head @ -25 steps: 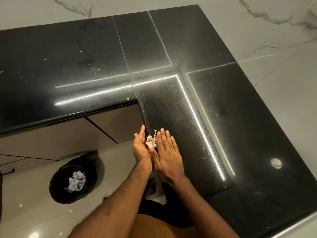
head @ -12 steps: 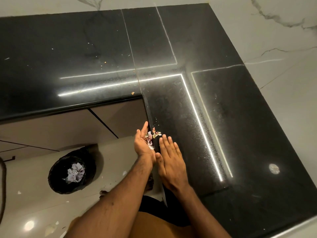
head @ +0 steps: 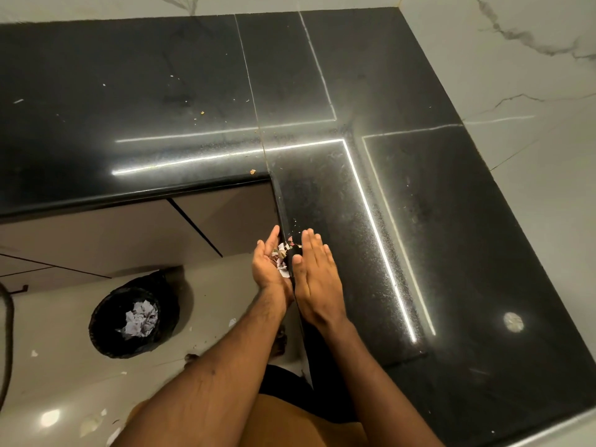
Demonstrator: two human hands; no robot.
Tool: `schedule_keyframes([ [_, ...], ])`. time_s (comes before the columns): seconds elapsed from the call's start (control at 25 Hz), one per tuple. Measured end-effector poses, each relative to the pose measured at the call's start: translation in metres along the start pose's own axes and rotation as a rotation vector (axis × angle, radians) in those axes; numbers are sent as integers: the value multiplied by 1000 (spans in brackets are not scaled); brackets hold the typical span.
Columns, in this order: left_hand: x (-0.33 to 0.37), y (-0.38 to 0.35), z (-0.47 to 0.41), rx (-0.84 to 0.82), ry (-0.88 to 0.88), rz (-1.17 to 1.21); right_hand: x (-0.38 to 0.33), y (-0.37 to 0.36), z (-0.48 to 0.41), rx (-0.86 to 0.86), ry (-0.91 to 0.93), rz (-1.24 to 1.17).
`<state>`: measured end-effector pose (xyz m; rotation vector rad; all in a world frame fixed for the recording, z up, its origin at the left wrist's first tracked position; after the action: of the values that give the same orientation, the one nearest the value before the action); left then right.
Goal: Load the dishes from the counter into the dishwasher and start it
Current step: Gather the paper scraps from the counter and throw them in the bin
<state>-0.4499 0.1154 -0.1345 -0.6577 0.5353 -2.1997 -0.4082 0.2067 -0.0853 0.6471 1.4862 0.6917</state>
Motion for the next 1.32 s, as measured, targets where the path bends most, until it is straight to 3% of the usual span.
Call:
schedule_keyframes([
  [0.28, -2, 7, -11, -33, 27, -12, -24, -12, -8, -214, 232, -60],
  [0.36, -3, 10, -17, -24, 32, -14, -27, -5, 6, -141, 260, -61],
  [0.48, -3, 10, -18, 7, 15, 29, -16, 3, 41, 35, 83, 59],
  [0.64, -4, 8, -12, 18, -10, 33, -7, -12, 74, -27, -18, 219],
  [0.84, -4, 17, -22, -37, 17, 10, -20, -21, 41, -140, 140, 113],
  [0.96, -5, 17, -22, -15, 41, 59, -12, -6, 15, -75, 100, -69],
  [1.16, -3, 8, -6, 45, 16, 119, 6, 1, -47, -14, 52, 1],
  [1.32, -3, 8, -6, 42, 76, 136, -3, -5, -59, -97, 252, 77],
])
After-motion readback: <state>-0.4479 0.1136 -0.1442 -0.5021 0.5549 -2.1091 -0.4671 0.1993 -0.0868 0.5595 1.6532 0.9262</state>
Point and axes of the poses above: each hand's wrist, its own z-axis away from the middle knuckle, its own y-axis out of the back of the hand, x = y × z, the point moved 6 cm from there along -z, towards the middle knuckle, and after that the axes turned 10 degrees about y, right-handed, at the moved point
